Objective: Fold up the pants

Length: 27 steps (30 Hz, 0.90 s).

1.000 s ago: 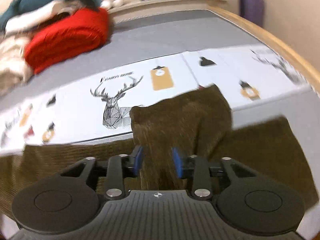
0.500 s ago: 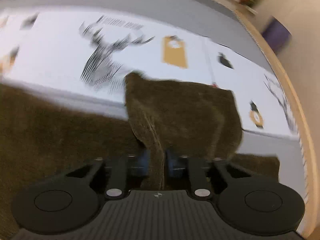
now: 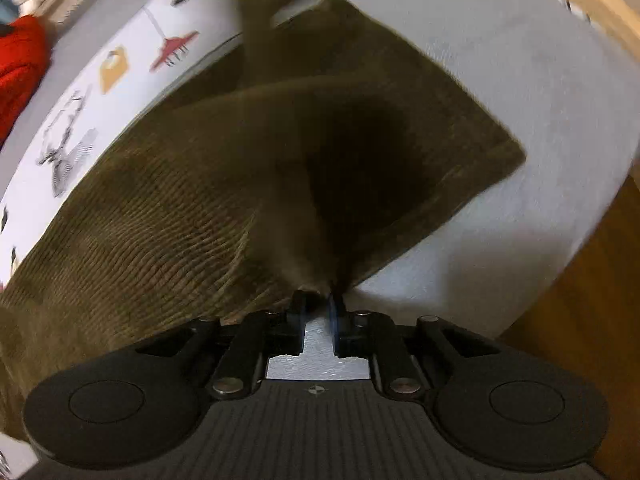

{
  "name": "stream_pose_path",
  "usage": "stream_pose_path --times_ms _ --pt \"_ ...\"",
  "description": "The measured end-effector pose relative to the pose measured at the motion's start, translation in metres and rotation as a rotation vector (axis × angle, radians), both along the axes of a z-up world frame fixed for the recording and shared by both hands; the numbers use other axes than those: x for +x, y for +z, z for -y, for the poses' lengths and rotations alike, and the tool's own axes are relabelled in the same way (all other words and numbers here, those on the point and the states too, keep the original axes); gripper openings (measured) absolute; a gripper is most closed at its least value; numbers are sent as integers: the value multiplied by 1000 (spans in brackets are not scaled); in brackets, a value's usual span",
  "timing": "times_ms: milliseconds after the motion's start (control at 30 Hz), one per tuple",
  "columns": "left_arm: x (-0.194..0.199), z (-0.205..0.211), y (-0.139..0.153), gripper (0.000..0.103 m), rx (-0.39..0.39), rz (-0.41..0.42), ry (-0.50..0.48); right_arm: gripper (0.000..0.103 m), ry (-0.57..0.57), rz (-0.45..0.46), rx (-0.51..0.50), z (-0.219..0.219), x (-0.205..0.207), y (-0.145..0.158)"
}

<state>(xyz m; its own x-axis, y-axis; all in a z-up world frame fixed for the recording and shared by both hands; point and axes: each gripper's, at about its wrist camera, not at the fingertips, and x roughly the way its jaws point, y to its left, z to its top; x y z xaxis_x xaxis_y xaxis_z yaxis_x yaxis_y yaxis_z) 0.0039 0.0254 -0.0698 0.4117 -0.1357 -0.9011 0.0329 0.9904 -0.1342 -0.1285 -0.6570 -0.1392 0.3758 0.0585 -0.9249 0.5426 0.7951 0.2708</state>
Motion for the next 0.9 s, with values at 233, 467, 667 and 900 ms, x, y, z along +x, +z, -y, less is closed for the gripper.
stream_pose_path --times_ms 233,467,667,900 --pt "1 -2 -5 46 29 -13 5 54 -215 145 -15 33 2 11" --pt "1 -28 -7 46 44 -26 47 7 -518 72 18 64 -7 -9" --pt "-1 -27 -10 46 39 -46 17 0 -546 72 -111 68 -15 5" --pt "-14 -2 -34 46 6 -138 -122 23 -373 353 -172 66 1 39"
